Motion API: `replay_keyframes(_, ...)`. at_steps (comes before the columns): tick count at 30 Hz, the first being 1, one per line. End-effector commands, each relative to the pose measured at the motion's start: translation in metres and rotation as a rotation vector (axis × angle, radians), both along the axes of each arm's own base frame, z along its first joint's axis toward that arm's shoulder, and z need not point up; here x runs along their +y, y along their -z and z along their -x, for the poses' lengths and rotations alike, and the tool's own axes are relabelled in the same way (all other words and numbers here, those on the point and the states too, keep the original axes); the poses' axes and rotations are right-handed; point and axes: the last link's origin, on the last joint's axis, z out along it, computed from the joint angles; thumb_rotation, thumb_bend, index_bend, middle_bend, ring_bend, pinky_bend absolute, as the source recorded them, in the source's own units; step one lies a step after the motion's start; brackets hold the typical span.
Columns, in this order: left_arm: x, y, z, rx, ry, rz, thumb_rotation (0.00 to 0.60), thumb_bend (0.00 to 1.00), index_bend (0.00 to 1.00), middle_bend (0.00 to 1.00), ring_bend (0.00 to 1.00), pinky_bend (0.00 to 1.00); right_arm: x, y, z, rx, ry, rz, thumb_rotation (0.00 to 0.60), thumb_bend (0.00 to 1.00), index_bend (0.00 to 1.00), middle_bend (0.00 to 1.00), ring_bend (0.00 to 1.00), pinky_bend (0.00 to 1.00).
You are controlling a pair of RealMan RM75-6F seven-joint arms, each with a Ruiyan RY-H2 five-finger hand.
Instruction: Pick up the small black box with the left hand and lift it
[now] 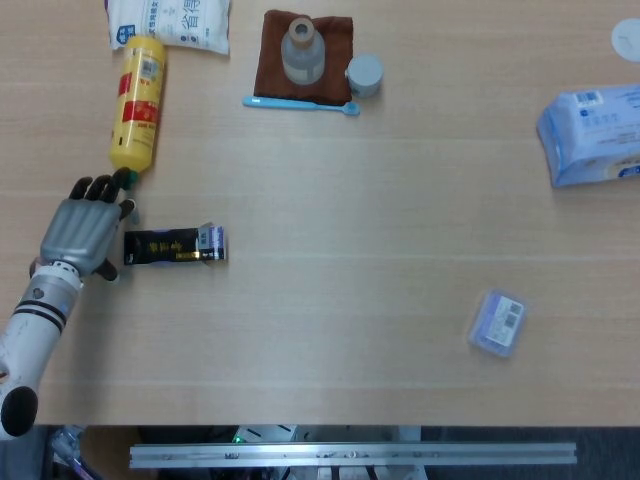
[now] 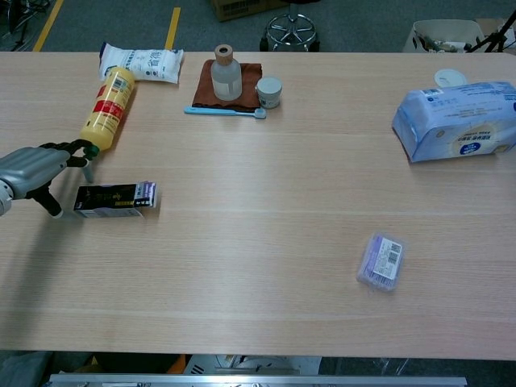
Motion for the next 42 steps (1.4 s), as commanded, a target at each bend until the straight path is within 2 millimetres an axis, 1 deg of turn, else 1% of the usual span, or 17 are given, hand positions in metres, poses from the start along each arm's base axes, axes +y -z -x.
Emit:
replay_keyframes(1,0.000,0.000,-0.001,-0.006,0.003,0.011,0.600,0.00,0.32,0.00,0.00,0.05,0.000,0.000,0.000,-0.001,0.001,0.002,0.600,0.42,0.41,0.29,0.24,0.36)
replay_keyframes(5,-0.001,0.001,-0.003,-0.022,0.011,0.012,0.600,0.03,0.32,0.00,0.00,0.05,0.000,-0.001,0.001,-0.002,0.002,0.002,0.600,0.42,0.41,0.29,0.24,0.36)
replay_keyframes(8,0.000,0.001,-0.003,-0.026,0.013,0.013,0.600,0.03,0.32,0.00,0.00,0.05,0.001,-0.001,0.001,-0.001,0.001,0.003,0.600,0.42,0.41,0.29,0.24,0.36)
replay_keyframes(13,0.000,0.003,-0.002,-0.031,0.013,0.009,0.600,0.03,0.35,0.00,0.00,0.05,0.001,-0.001,0.001,-0.002,0.003,0.004,0.600,0.42,0.41,0.29,0.24,0.36)
replay_keyframes(15,0.000,0.003,-0.001,-0.033,0.012,0.005,0.600,0.05,0.37,0.00,0.00,0.05,0.001,-0.001,0.001,-0.002,0.003,0.004,0.600,0.42,0.41,0.29,0.24,0.36)
replay_keyframes(18,0.001,0.003,-0.001,-0.034,0.012,-0.001,0.600,0.11,0.39,0.00,0.00,0.05,0.001,-0.001,0.001,-0.002,0.002,0.003,0.600,0.42,0.41,0.29,0.24,0.36)
replay_keyframes(20,0.001,0.003,0.000,-0.035,0.012,-0.004,0.600,0.18,0.40,0.00,0.00,0.05,0.001,-0.001,0.001,-0.002,0.002,0.003,0.600,0.42,0.41,0.29,0.24,0.36)
replay_keyframes(22,0.000,0.003,0.000,-0.032,0.013,-0.006,0.600,0.20,0.41,0.00,0.00,0.05,0.001,-0.001,0.001,-0.002,0.002,0.003,0.600,0.42,0.41,0.29,0.24,0.36)
replay_keyframes(26,0.000,0.003,0.001,-0.028,0.013,-0.008,0.600,0.29,0.41,0.00,0.00,0.05,0.001,-0.001,0.001,-0.002,0.004,0.004,0.600,0.42,0.41,0.29,0.24,0.36)
replay_keyframes(29,0.000,0.003,0.002,-0.027,0.013,-0.007,0.600,0.33,0.41,0.00,0.00,0.05,0.001,-0.001,0.001,-0.002,0.005,0.004,0.600,0.42,0.41,0.29,0.24,0.36)
replay_keyframes(36,-0.002,0.002,0.000,-0.031,0.021,-0.018,0.600,0.36,0.44,0.00,0.00,0.05,0.002,-0.001,0.001,-0.005,0.004,0.007,0.600,0.42,0.41,0.29,0.24,0.36)
replay_keyframes(42,-0.011,-0.009,-0.011,0.009,0.099,-0.044,0.600,0.37,0.48,0.00,0.00,0.05,0.002,-0.001,0.000,-0.012,0.001,0.009,0.600,0.42,0.41,0.29,0.24,0.36)
